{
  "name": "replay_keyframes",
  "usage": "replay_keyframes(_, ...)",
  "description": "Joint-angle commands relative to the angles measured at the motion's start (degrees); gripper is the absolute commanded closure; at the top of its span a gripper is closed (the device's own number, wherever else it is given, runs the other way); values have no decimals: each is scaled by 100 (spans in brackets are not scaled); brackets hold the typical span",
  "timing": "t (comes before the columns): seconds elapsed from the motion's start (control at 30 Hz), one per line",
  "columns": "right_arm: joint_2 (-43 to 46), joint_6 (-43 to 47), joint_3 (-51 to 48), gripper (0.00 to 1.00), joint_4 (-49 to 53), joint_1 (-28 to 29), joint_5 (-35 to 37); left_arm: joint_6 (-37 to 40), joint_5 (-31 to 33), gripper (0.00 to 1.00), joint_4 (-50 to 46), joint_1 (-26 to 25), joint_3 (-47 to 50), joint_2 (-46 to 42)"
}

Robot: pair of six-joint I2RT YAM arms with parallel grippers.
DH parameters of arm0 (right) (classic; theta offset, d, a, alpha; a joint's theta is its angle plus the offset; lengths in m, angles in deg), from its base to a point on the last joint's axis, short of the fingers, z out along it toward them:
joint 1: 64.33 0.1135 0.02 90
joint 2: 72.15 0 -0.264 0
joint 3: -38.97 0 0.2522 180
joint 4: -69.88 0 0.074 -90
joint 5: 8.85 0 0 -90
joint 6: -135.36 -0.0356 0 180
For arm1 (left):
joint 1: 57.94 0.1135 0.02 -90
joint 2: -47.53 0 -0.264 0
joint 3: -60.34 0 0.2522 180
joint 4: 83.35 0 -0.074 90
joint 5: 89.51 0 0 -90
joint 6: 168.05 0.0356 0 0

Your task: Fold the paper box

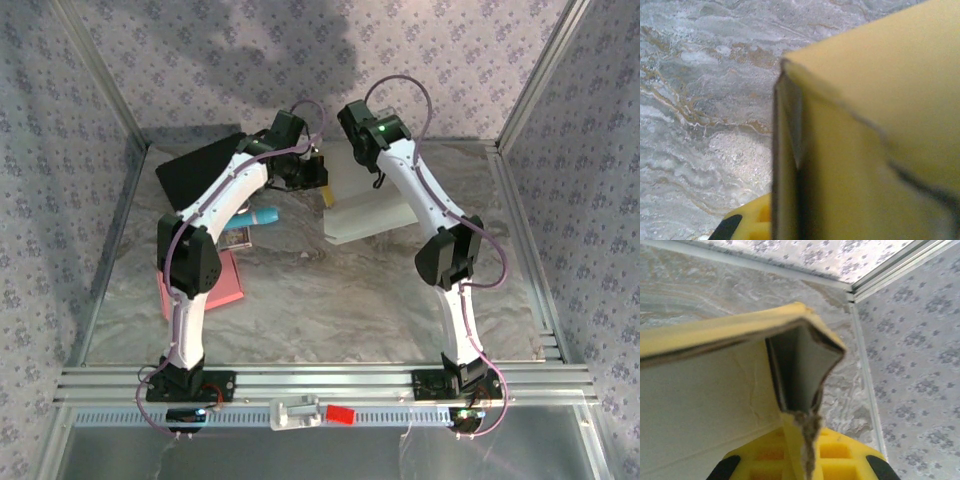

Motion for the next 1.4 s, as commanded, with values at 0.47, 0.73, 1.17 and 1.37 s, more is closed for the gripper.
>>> replay_keyframes(0.47, 728, -407, -240, 63, -154, -597, -2050, -16, -145, 100, -243, 10, -217, 89)
replay_keyframes(0.73, 655, -370, -736, 76, -461, -600, -1862, 15, -180, 100, -281, 8, -239, 136)
replay_keyframes(1.17, 1268, -1515, -2820, 100, -780, 82, -1396, 82, 786, 100, 100, -140, 1236, -154)
replay_keyframes(1.37, 1612, -2164, -4166, 100, -1163, 227, -1822, 142, 857, 100, 638, -185, 2537, -387)
